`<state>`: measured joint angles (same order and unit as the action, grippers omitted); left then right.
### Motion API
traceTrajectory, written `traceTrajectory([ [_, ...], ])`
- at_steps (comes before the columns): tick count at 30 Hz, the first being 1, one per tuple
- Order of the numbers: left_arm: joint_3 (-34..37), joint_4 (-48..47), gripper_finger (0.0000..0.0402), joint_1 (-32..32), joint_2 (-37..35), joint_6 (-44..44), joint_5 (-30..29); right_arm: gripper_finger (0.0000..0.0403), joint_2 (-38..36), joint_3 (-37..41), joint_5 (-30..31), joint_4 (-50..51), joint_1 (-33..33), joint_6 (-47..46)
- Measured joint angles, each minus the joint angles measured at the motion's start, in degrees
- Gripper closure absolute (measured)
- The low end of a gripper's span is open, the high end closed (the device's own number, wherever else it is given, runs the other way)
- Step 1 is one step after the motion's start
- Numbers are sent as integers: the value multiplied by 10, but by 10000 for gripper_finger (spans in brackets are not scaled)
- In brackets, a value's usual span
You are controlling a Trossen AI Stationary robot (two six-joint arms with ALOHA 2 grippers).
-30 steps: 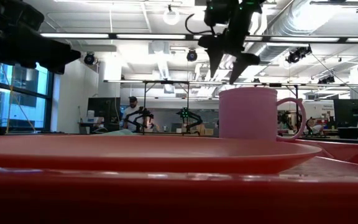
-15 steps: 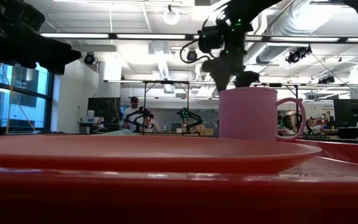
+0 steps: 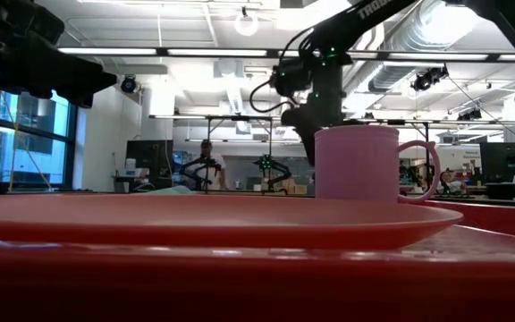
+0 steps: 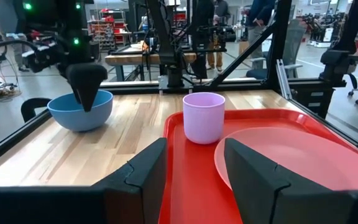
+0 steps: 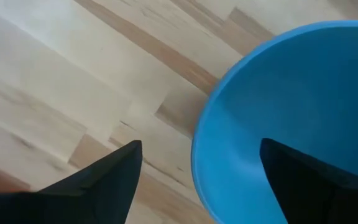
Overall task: Set up tray
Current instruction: Put the blue bowl on top of the pink plate
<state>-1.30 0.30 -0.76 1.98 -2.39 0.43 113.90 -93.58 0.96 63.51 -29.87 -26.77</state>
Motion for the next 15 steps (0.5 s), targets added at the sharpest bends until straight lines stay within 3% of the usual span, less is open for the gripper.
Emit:
traceTrajectory([
  [7, 0, 0, 208, 0, 0, 0, 0, 136, 21, 0, 3, -9, 0, -15],
  [15, 0, 0, 208, 0, 0, -1, 0, 235, 21, 0, 11, -20, 0, -23],
])
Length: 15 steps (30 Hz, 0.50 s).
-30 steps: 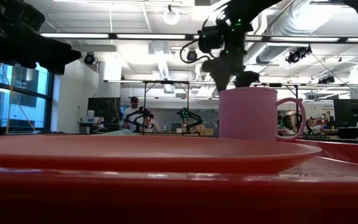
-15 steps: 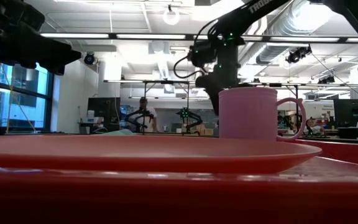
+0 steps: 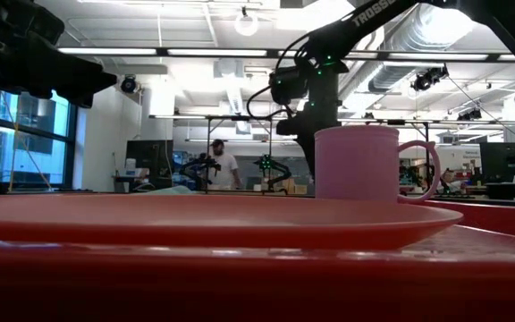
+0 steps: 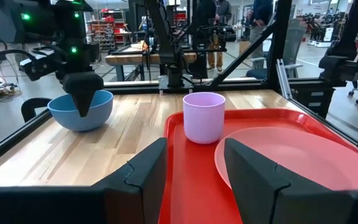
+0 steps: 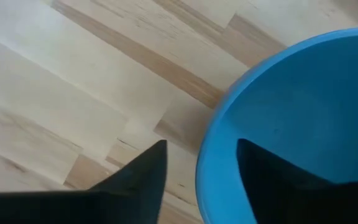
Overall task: Set up tray
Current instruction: Put the blue bowl on top of the pink plate
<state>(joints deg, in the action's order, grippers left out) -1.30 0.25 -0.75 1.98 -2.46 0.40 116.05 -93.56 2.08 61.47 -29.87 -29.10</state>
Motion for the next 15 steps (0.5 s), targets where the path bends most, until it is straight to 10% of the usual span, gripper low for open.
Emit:
traceTrajectory([
  [15, 0, -5, 208, 0, 0, -3, 0, 371, 0, 0, -16, -2, 0, 12],
])
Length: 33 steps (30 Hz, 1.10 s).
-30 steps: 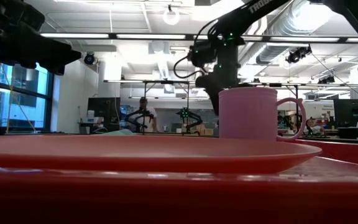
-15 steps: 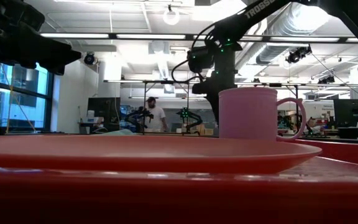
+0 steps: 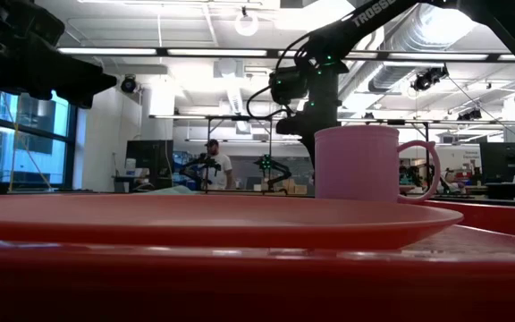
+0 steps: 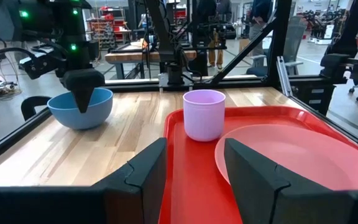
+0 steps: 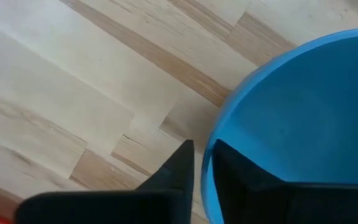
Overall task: Set up tray
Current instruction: Put the blue bowl on top of the pink plate
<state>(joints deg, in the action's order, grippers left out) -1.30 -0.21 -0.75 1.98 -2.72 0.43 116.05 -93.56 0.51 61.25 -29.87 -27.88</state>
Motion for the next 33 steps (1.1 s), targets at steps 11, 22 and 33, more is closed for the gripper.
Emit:
traceTrajectory([
  [11, 0, 0, 208, 0, 0, 0, 0, 402, 0, 0, -7, 1, 0, 26],
  [22, 0, 0, 208, 0, 0, 0, 0, 403, 0, -4, 3, 28, 10, 40],
  [33, 0, 0, 208, 0, 0, 0, 0, 403, -1, -136, 56, 140, 20, 52],
])
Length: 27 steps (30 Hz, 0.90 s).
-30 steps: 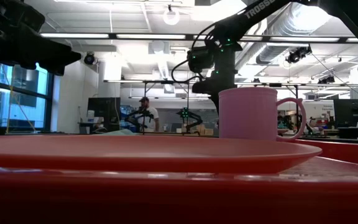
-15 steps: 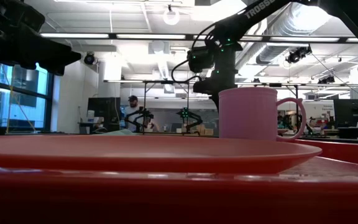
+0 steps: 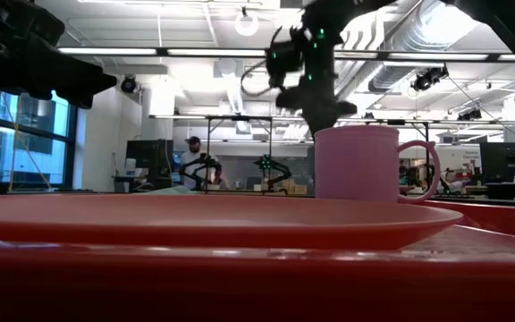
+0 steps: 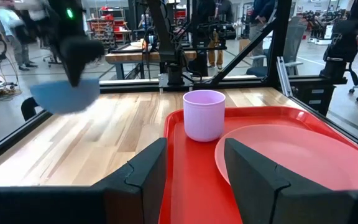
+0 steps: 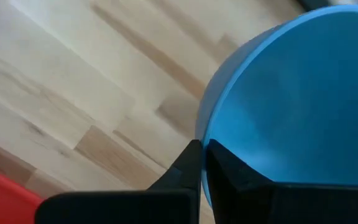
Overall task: Set up tray
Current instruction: Put the blue bowl on top of the pink plate
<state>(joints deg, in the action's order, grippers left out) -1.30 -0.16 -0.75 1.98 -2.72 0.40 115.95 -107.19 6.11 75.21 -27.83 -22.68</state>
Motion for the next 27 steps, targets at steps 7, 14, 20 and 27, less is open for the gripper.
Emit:
traceTrajectory([
  [7, 0, 0, 208, 0, 0, 0, 0, 403, -1, -130, 4, 42, 18, 7],
  [14, 0, 0, 208, 0, 0, 0, 0, 403, -1, -220, -11, 55, 83, -4],
  [20, 0, -2, 208, 0, 0, 0, 0, 403, -1, -263, -10, 56, 156, -44],
  [27, 0, -5, 208, 0, 0, 0, -2, 403, -1, -270, -6, 49, 246, -114],
])
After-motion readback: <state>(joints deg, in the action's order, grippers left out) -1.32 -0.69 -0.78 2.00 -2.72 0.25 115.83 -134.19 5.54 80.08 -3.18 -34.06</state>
